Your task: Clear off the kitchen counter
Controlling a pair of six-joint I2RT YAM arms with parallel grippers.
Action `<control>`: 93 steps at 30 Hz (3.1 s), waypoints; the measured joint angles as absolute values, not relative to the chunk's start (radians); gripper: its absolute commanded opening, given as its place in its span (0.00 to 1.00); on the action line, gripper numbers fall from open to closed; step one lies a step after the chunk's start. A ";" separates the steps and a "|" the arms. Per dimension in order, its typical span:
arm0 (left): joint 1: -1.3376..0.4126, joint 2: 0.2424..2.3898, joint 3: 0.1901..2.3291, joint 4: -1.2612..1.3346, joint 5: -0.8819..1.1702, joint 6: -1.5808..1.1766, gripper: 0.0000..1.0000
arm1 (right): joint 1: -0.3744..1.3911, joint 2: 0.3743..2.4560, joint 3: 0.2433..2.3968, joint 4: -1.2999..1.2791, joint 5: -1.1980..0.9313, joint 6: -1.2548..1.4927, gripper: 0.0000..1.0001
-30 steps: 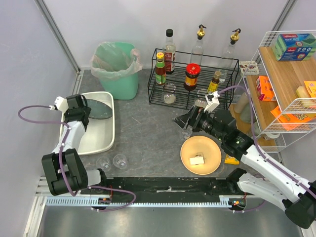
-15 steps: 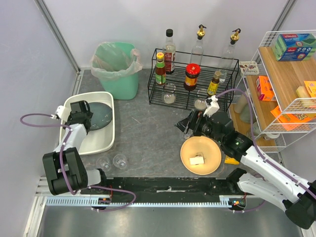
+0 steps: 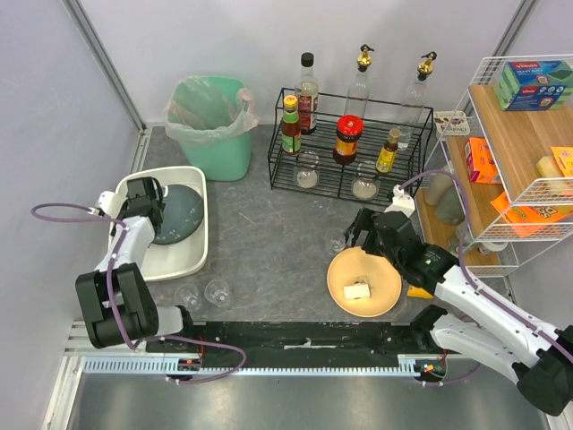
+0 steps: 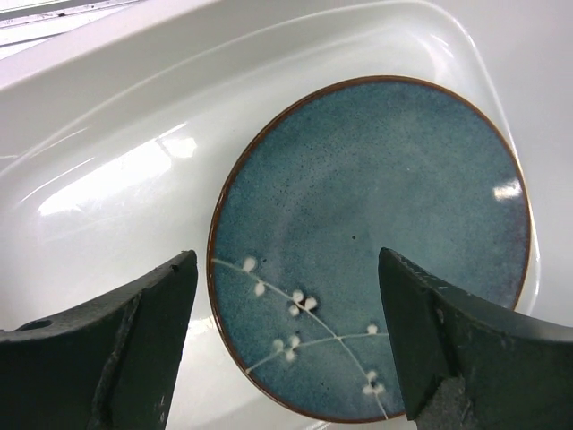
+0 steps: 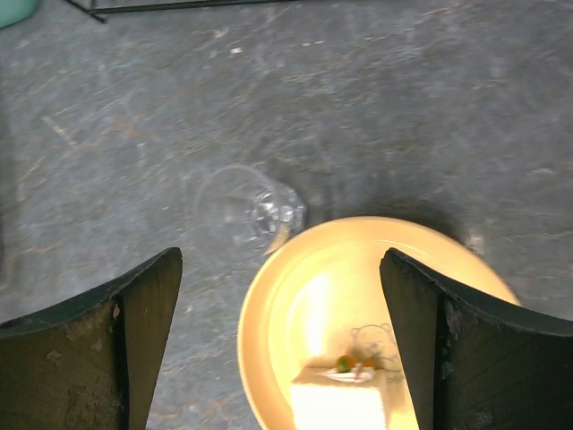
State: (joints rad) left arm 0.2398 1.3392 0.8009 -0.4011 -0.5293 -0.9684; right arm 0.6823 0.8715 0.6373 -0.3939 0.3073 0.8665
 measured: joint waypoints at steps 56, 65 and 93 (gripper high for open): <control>-0.951 1.733 0.778 0.233 0.263 -0.793 0.50 | 0.679 0.905 0.692 -0.428 0.271 0.704 0.85; -0.971 1.758 0.812 0.200 0.207 -0.869 0.43 | 0.679 0.904 0.692 -0.428 0.271 0.707 0.86; -1.017 1.641 0.875 -0.181 -0.031 -0.775 0.02 | 0.679 0.903 0.692 -0.429 0.271 0.714 0.88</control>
State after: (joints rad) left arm -1.0168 1.6409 0.8749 -0.1806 -0.0307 -0.7753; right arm 0.6788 0.9028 0.6918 -0.4286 0.2707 0.7139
